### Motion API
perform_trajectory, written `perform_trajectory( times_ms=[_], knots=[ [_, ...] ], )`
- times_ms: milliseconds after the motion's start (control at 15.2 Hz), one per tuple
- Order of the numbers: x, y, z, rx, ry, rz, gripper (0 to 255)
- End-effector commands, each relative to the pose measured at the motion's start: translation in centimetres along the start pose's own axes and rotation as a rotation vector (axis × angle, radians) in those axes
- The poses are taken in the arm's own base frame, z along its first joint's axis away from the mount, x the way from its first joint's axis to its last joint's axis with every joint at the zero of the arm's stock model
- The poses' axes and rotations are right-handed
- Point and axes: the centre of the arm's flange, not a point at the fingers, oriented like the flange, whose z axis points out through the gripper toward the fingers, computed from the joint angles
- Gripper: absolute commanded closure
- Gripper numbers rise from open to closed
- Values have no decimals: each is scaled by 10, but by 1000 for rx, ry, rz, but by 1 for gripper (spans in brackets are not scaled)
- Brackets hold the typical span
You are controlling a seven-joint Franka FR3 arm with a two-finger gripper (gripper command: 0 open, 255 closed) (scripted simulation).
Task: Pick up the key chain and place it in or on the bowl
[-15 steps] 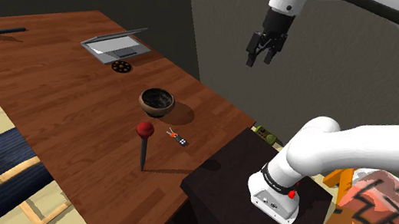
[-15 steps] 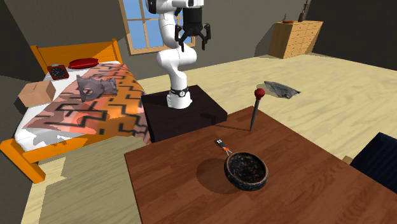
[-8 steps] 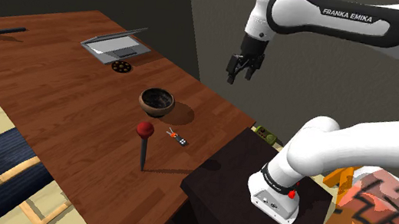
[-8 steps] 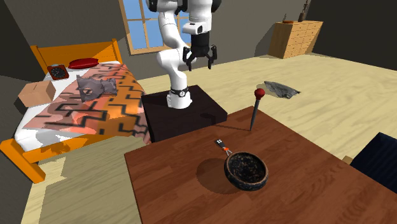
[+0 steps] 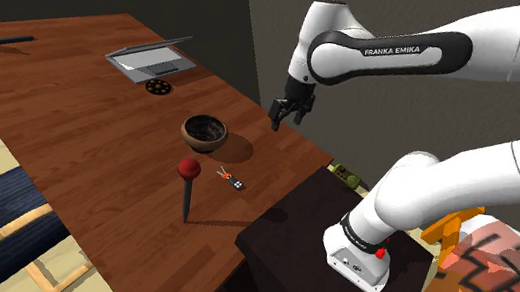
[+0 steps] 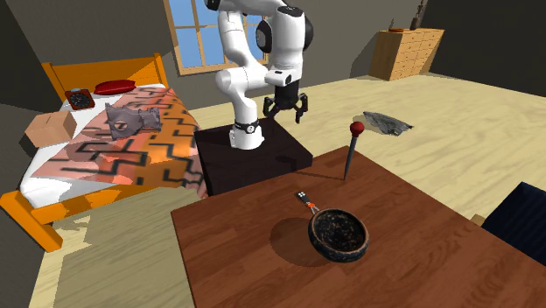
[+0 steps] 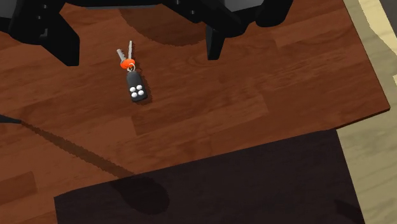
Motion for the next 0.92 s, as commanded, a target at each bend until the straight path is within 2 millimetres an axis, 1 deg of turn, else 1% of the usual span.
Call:
perform_trajectory(
  times_ms=[0,858],
  knots=[
    [9,-5,26,-1,4,-3,0],
    [65,-50,182,-12,10,-20,0]
  ],
)
